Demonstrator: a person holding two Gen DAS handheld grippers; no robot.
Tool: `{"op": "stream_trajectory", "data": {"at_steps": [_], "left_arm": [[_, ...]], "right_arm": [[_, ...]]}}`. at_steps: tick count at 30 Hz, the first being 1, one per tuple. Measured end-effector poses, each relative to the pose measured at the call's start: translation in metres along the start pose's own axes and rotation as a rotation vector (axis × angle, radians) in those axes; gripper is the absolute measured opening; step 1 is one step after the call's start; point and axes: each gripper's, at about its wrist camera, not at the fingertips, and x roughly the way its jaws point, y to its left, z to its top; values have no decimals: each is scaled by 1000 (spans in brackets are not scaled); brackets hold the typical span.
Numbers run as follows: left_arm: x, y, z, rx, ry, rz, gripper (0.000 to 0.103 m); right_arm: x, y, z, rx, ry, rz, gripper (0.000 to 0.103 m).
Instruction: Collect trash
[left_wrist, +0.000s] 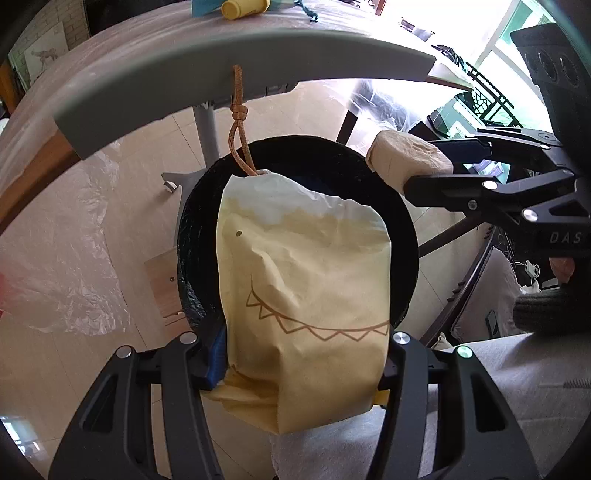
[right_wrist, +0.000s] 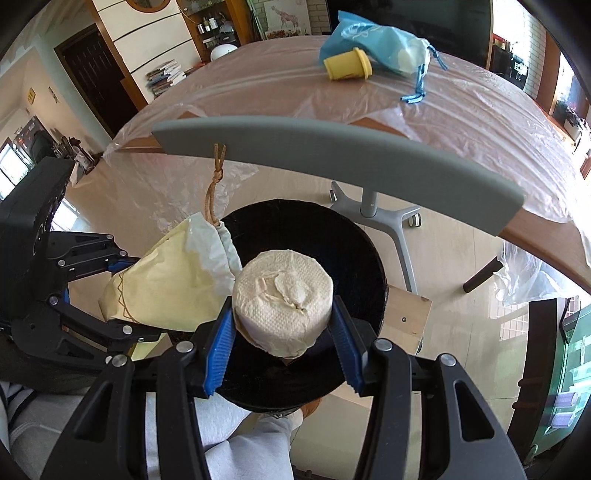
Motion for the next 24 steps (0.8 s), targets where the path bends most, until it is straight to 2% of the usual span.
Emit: {"op": "stream_trajectory", "data": {"at_steps": [19, 24], "left_arm": [[36, 3, 0, -12, 62, 25, 56], [41, 3, 5, 11, 65, 38, 56]], "right_arm": [[31, 0, 0, 6, 28, -50, 49], [38, -2, 2, 9, 35, -65, 49]]}}
